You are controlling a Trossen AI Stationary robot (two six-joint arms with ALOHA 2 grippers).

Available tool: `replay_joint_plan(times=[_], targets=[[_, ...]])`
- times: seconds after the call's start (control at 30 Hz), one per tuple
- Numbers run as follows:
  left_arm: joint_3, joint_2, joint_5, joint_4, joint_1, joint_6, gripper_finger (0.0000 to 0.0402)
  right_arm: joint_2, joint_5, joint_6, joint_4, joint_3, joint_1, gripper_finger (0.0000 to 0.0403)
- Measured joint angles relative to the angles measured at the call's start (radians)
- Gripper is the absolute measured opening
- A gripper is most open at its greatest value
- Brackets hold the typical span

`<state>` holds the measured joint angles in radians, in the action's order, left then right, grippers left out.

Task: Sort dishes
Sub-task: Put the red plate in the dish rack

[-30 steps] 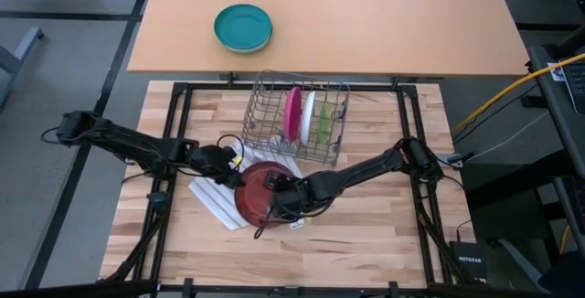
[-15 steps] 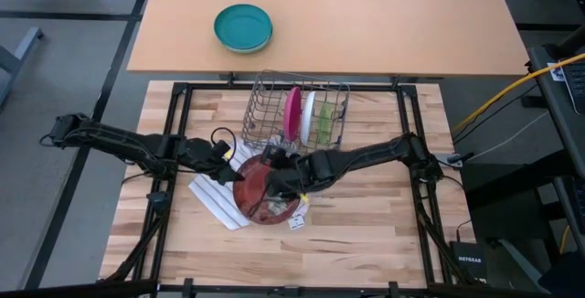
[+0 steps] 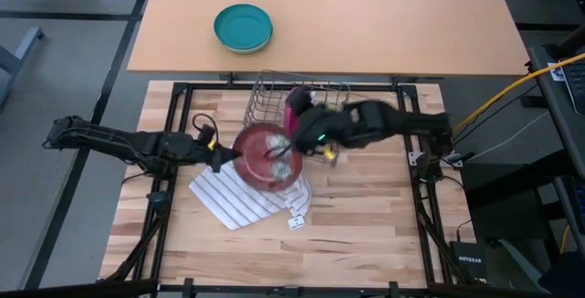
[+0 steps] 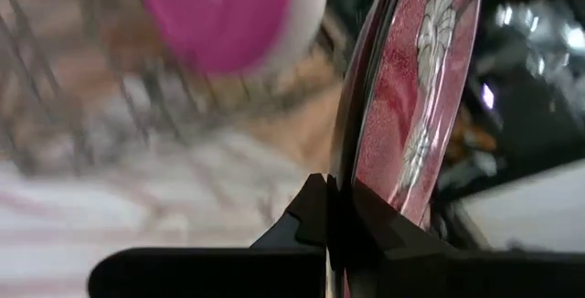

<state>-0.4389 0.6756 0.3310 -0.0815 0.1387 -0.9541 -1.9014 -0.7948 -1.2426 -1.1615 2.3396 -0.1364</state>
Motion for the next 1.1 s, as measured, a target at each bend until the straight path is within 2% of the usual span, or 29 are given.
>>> replay_joint_plan(times=[0.43, 0.63, 0.77, 0.83, 1.0, 1.1], targets=[[0.0, -0.015, 0.419, 0.276, -0.001, 0.271, 0.0, 0.212, 0.0, 0.045, 0.041, 0.017, 0.161, 0.0154], [0.0, -0.002, 0.647, 0.401, -0.002, 0.364, 0.0, 0.25, 0.0, 0.087, 0.037, 0.017, 0.263, 0.0154], [0.0, 0.057, 0.792, 0.474, -0.003, 0.394, 0.0, 0.248, 0.007, 0.134, 0.021, 0.015, 0.346, 0.0154], [0.0, 0.101, 0.836, 0.515, -0.003, 0.417, 0.0, 0.243, 0.063, 0.162, 0.008, 0.015, 0.393, 0.0154], [-0.004, 0.239, 0.93, 0.671, -0.001, 0.503, 0.0, 0.229, 0.342, 0.231, -0.023, -0.008, 0.519, 0.0154], [-0.051, 0.34, 1.001, 0.722, -0.002, 0.579, 0.0, 0.228, 0.45, 0.244, -0.022, -0.04, 0.59, 0.0154]])
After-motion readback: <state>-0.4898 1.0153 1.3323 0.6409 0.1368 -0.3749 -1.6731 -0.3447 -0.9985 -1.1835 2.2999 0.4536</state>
